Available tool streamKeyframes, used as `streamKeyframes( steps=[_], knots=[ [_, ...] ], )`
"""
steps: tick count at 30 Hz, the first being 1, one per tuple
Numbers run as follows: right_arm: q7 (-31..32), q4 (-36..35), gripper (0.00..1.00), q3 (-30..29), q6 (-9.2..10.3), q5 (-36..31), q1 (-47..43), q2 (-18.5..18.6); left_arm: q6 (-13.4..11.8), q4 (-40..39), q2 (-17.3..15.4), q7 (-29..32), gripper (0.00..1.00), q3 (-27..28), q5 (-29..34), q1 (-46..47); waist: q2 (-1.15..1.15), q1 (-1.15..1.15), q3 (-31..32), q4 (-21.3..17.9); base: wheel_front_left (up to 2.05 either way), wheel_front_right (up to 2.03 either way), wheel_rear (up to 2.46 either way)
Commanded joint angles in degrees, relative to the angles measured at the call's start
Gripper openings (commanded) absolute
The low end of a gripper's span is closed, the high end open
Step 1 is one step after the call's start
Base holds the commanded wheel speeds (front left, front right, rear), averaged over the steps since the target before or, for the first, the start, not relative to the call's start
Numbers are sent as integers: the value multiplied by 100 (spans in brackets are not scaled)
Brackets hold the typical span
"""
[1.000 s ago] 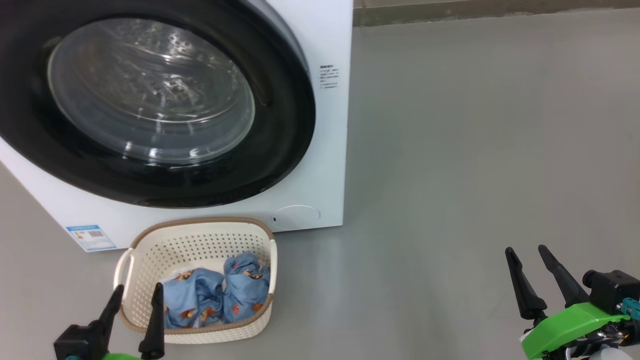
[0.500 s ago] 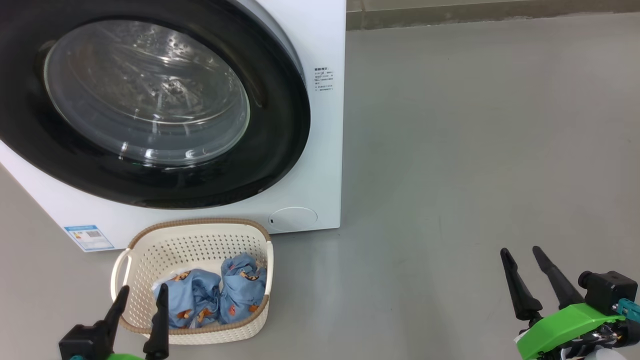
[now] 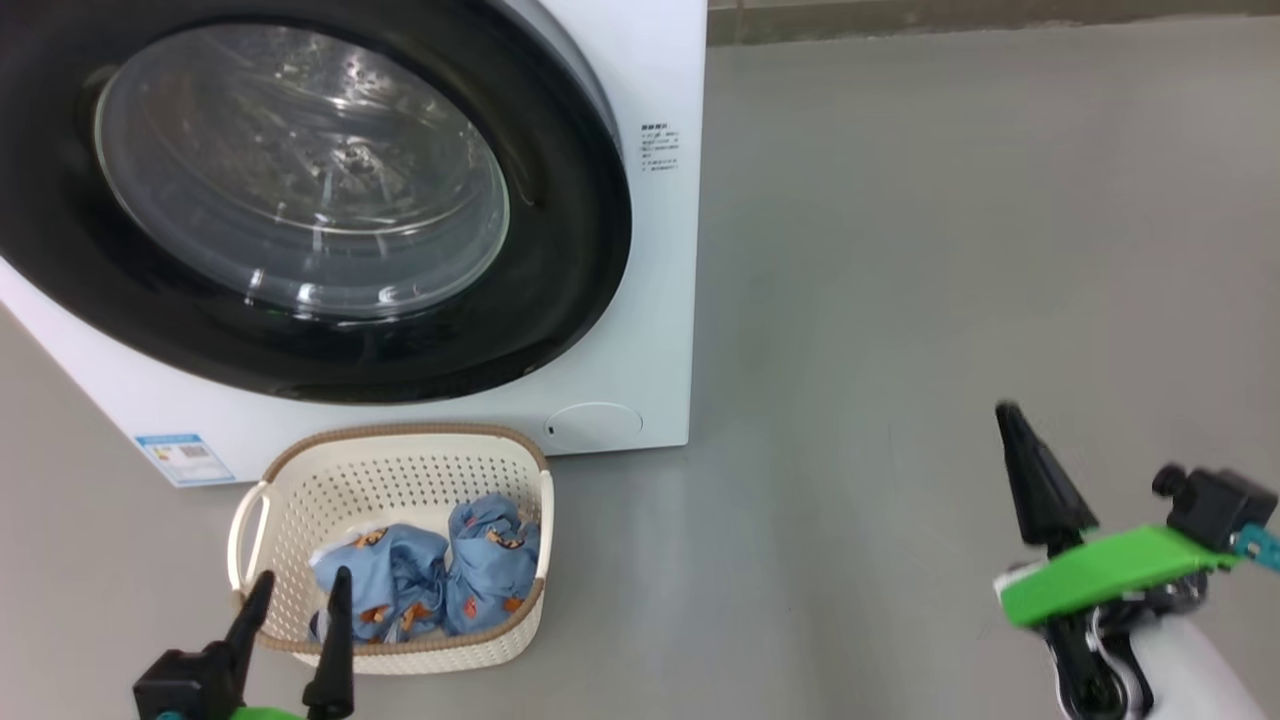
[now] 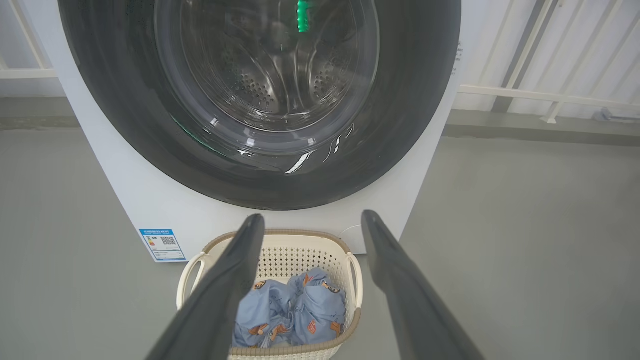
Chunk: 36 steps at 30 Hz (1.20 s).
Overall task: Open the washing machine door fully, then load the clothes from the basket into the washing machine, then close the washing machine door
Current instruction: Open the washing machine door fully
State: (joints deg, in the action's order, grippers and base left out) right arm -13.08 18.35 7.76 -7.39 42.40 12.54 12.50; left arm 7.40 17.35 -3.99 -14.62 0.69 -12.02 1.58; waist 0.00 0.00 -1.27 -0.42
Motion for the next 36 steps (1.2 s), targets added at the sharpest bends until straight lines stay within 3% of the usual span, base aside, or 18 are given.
streamKeyframes(
  steps=[1,16,22,29,36],
  knots=[
    [-90,-151,0,190,-10,271,339,31,9,-162,-51,-38,100,150,-60,152,0,0,-75,55,0,0,0],
    [-188,106,0,739,-10,1798,1841,-88,9,-235,-28,-38,100,-26,-93,521,0,0,-726,302,0,0,0],
    [-190,98,0,694,-10,2350,2615,-148,9,-315,-45,-38,100,-81,-122,765,0,0,-1087,368,0,0,0],
    [-164,93,0,1083,-10,3152,3425,23,9,-380,-47,-38,100,-165,-165,1041,0,0,-1472,481,0,0,0],
    [785,60,0,1407,-10,4455,4020,281,9,-388,-30,-38,100,-296,-218,1304,0,0,-1778,663,0,0,0]
  ],
)
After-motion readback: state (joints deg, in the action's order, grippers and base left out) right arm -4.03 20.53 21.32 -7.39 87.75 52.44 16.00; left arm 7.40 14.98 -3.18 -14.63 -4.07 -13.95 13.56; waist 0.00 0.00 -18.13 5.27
